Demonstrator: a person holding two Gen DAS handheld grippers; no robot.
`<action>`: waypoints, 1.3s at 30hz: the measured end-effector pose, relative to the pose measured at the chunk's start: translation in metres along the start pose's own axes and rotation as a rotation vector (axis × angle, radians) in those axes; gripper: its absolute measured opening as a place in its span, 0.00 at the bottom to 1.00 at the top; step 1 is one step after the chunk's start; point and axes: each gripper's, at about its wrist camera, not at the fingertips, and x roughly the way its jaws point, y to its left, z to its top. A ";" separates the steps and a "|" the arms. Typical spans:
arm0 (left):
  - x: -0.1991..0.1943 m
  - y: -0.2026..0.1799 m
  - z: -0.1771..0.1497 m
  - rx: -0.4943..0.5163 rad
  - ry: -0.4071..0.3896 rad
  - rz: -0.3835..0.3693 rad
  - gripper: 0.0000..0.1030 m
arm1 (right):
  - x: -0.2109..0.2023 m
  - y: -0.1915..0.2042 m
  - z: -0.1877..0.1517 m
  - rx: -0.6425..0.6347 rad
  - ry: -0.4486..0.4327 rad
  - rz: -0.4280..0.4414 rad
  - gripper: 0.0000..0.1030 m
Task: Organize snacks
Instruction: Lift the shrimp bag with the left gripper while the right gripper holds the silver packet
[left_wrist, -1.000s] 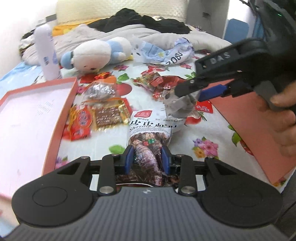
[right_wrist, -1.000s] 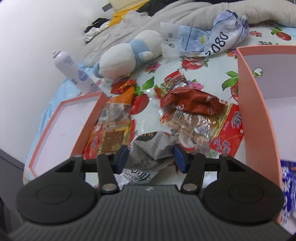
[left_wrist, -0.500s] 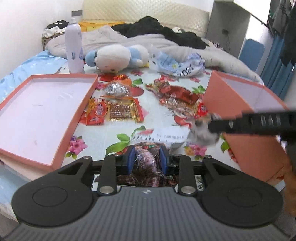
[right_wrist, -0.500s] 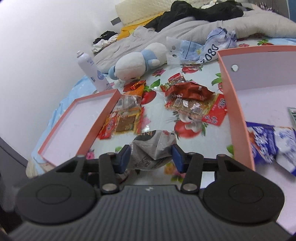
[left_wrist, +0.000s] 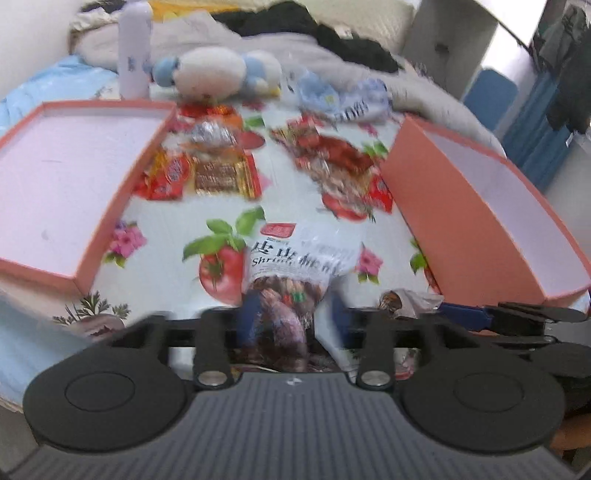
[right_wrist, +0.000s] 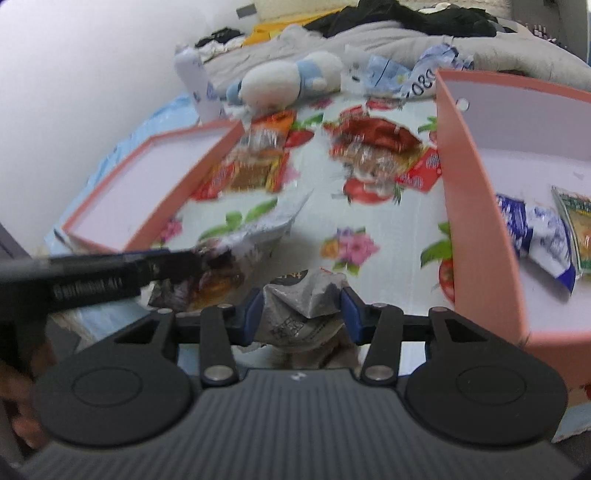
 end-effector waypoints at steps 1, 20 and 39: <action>0.000 0.000 -0.001 0.011 -0.007 0.017 0.86 | -0.001 0.001 -0.002 -0.008 0.003 -0.004 0.47; 0.075 0.015 0.002 0.040 0.104 -0.014 0.66 | 0.001 -0.002 -0.034 0.014 -0.005 -0.045 0.74; 0.057 0.007 -0.010 0.003 0.032 0.003 0.44 | 0.031 -0.009 -0.036 0.074 -0.115 -0.099 0.69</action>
